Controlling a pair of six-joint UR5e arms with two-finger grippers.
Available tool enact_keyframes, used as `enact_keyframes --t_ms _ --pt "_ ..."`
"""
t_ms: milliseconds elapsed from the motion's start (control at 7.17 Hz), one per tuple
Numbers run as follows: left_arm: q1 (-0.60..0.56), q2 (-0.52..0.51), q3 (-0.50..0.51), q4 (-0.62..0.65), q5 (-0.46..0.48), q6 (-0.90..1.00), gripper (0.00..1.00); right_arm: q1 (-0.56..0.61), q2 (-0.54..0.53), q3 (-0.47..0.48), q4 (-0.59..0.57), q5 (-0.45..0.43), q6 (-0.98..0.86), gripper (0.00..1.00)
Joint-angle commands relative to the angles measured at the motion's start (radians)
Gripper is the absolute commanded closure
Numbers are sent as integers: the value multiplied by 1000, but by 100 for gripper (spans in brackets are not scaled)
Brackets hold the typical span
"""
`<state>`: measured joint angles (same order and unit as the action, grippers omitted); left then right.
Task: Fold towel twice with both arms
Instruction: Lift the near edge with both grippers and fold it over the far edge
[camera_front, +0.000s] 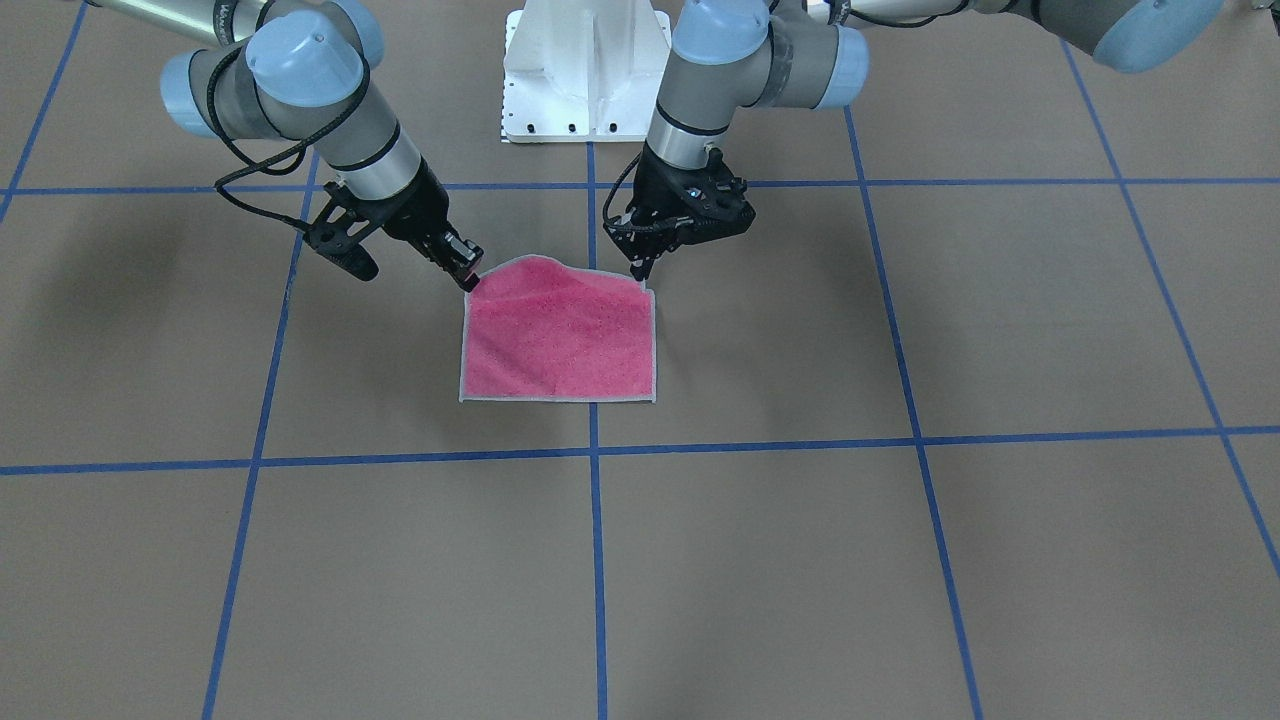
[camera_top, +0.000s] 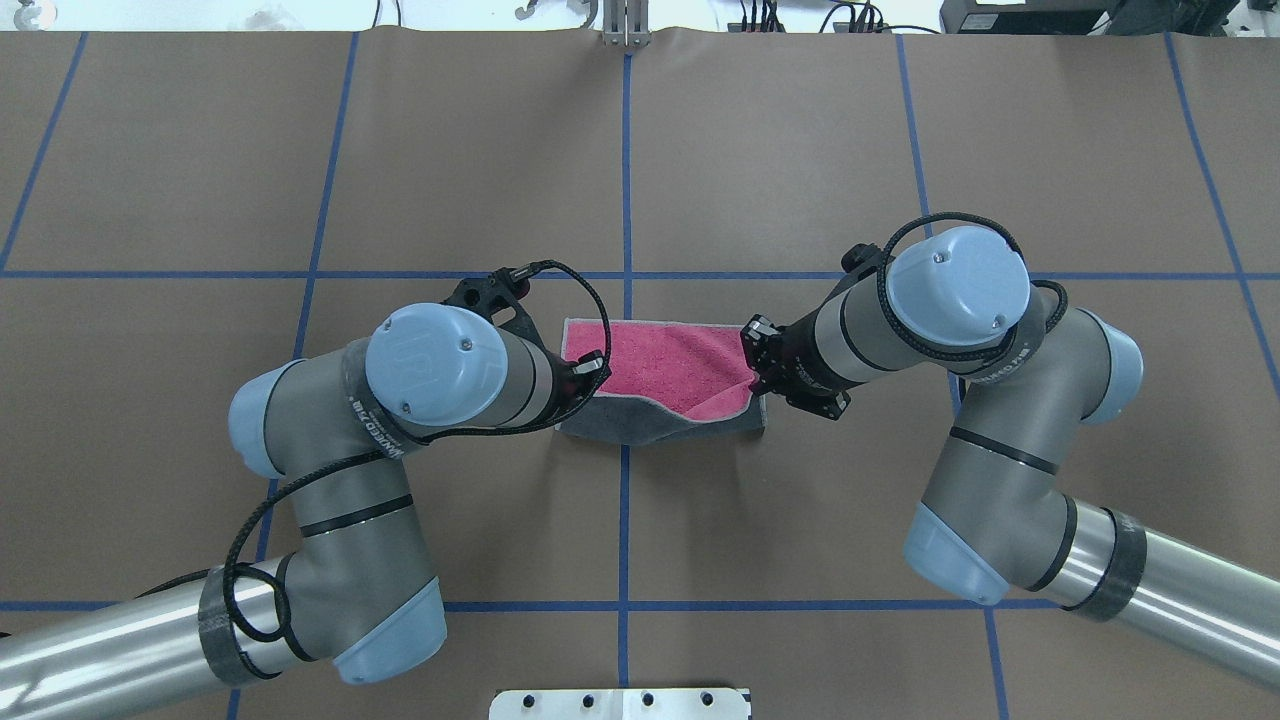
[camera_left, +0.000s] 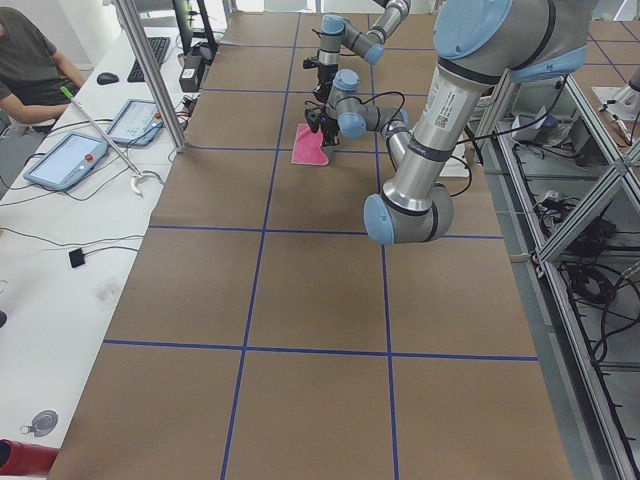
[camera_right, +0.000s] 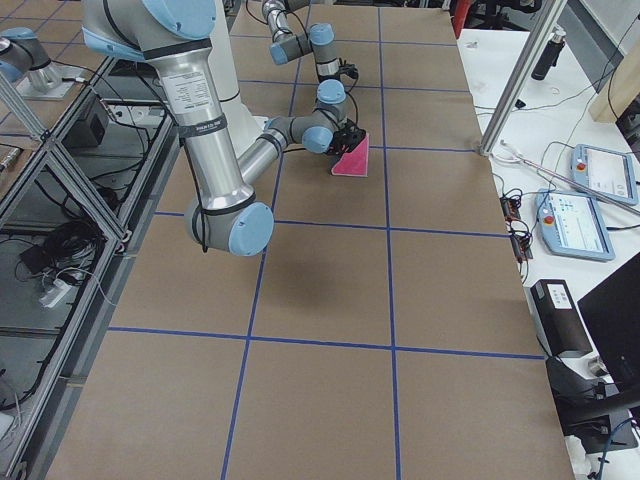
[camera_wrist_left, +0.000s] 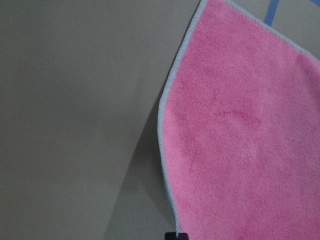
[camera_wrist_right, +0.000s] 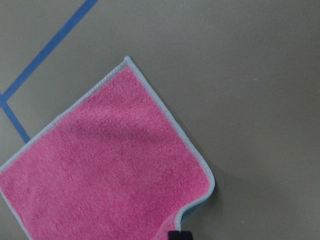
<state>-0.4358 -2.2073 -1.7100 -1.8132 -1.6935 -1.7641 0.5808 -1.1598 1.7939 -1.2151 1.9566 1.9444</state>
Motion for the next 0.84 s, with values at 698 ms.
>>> enact_keyframes --t_ms 698 --pt "-69 -54 147 -64 0 8 100 45 86 -139 5 8 -50 100"
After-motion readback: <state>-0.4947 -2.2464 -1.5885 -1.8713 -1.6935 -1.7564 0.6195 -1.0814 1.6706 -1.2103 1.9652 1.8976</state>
